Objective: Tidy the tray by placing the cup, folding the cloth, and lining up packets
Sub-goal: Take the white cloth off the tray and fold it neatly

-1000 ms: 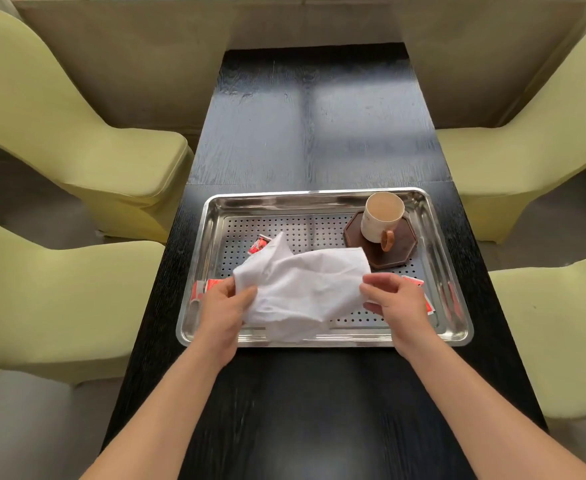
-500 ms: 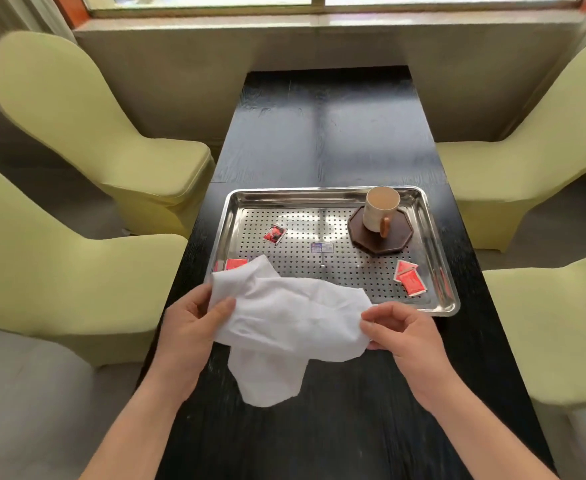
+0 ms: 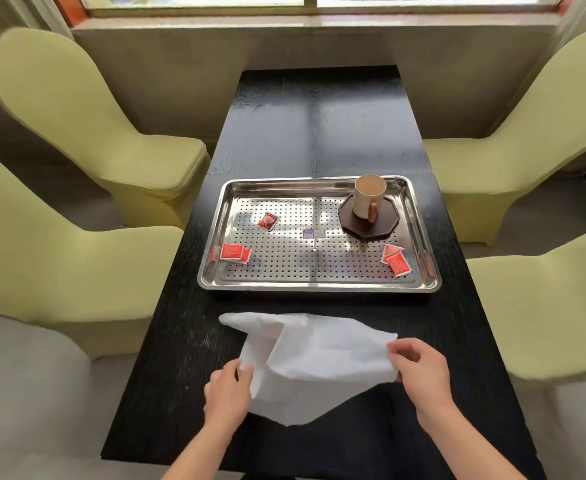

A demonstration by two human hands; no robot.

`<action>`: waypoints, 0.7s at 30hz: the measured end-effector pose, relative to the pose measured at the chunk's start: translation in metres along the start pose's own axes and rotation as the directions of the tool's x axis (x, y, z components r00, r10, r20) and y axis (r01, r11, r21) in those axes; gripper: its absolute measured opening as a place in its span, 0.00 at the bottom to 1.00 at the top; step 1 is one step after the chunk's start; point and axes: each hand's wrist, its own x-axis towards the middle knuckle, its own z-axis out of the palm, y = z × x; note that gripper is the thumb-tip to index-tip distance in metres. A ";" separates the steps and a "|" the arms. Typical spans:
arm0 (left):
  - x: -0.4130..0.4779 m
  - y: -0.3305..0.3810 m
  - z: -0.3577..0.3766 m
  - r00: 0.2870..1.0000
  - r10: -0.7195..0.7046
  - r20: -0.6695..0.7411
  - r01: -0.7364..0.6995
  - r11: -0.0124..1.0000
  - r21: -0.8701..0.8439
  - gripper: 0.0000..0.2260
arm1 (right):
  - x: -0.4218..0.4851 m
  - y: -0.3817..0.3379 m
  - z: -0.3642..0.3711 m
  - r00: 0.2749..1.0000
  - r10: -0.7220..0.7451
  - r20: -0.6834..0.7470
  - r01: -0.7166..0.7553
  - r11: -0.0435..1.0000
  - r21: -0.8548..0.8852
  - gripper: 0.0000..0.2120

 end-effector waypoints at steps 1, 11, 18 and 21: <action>0.001 -0.007 0.000 0.999 -0.028 -0.023 0.028 1.000 0.010 0.24 | -0.001 -0.003 0.000 1.000 0.003 -0.004 -0.002 1.000 0.030 0.13; 0.008 0.007 0.006 0.934 -0.208 0.292 0.332 0.807 -0.488 0.05 | 0.005 -0.028 -0.005 0.995 0.098 0.001 -0.094 0.954 0.285 0.10; 0.010 0.004 -0.023 0.967 -0.193 0.167 0.254 0.671 -0.696 0.08 | 0.034 -0.032 -0.035 0.981 0.151 -0.118 -0.090 0.909 0.407 0.10; 0.008 -0.008 -0.025 0.955 -0.258 0.149 0.291 0.702 -0.650 0.07 | 0.047 -0.014 -0.051 0.970 0.108 -0.219 -0.049 0.964 0.261 0.11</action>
